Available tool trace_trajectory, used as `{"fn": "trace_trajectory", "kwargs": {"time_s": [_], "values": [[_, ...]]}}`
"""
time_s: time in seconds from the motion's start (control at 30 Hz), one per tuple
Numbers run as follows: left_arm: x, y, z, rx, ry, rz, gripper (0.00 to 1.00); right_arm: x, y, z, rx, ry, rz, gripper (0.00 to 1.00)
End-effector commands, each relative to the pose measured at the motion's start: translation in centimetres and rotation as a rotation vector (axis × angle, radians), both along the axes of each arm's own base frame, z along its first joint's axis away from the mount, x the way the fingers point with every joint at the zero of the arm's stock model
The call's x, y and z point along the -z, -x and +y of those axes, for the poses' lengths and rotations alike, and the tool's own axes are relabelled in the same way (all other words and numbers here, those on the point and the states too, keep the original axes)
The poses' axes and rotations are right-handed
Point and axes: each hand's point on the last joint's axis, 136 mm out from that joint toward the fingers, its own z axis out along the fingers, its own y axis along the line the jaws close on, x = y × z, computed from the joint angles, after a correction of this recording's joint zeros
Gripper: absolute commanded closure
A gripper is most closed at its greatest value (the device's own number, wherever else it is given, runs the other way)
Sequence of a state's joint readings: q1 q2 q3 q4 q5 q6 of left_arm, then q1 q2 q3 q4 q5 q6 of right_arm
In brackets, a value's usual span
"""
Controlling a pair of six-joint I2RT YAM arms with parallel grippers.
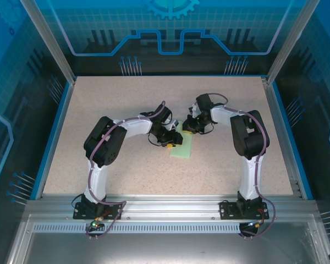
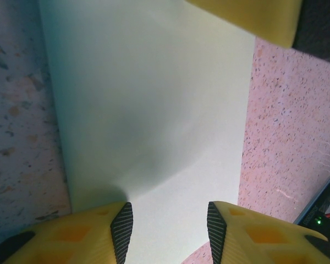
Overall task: Fold a paper plane with a square sheet of paper (fold left side to right side)
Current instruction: Hold the paper at the center of the table.
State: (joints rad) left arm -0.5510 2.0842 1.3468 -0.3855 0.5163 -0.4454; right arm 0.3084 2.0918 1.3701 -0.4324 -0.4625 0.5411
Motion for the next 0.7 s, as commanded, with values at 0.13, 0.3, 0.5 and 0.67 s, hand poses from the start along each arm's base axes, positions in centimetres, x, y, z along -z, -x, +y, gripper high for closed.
{"fn": "trace_trajectory", "kwargs": {"time_s": [0.13,0.3,0.5,0.67], "values": [[4.2,3.0,2.2,0.008,-0.16,0.107,0.54,1.2,0.0,-1.9,0.017,0.061,0.043,0.87],[4.2,3.0,2.1,0.008,-0.158,0.108,0.54,1.3,0.4,-2.4,0.016,0.075,0.053,0.87],[4.2,3.0,2.1,0.006,-0.16,0.111,0.54,0.7,0.8,-2.7,0.015,0.079,0.049,0.87],[4.2,2.9,2.1,0.003,-0.158,0.111,0.54,0.1,1.1,-2.6,0.013,0.067,0.038,0.87]]}}
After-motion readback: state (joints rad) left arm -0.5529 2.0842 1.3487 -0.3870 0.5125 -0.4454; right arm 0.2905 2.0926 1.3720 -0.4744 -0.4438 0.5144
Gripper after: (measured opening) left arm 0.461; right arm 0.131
